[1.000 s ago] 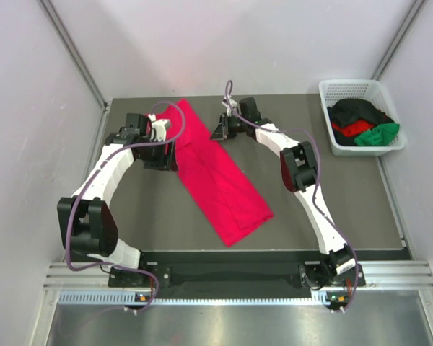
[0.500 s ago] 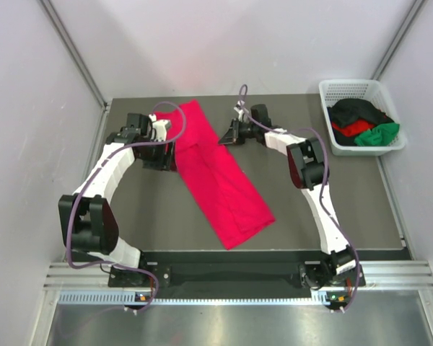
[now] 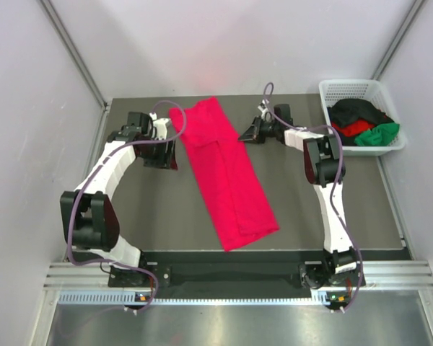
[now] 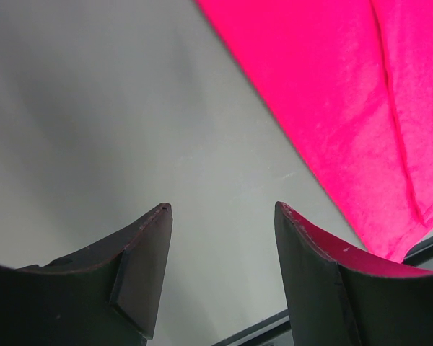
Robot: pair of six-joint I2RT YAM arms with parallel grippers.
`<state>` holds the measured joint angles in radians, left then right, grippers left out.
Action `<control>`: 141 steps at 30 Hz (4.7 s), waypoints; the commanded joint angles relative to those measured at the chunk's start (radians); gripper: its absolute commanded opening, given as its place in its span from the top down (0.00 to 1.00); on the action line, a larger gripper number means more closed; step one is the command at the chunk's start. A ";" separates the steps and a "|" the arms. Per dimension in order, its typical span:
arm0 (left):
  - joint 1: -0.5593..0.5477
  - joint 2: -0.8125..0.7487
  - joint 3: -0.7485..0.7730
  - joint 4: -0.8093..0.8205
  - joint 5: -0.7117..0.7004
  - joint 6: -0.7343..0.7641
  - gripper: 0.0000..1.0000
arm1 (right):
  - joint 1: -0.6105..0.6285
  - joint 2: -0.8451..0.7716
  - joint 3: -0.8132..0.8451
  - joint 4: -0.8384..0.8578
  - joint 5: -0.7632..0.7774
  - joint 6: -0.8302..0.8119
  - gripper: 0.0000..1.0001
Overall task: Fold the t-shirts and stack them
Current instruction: Fold the tshirt
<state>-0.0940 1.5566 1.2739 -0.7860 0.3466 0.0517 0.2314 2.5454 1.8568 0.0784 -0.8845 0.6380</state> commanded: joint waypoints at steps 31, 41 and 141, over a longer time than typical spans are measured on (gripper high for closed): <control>-0.013 0.080 0.096 0.088 -0.023 0.023 0.36 | -0.038 0.125 0.311 -0.174 0.107 -0.118 0.44; -0.021 0.096 0.096 0.090 -0.047 0.030 0.36 | 0.020 0.176 0.334 -0.147 0.125 -0.064 0.65; -0.496 0.005 -0.601 0.433 0.146 -0.855 0.45 | 0.106 -1.232 -1.355 -0.516 0.380 -0.044 0.57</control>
<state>-0.5705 1.5360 0.6895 -0.3981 0.5385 -0.8036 0.3328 1.3216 0.5167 -0.4786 -0.5423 0.5957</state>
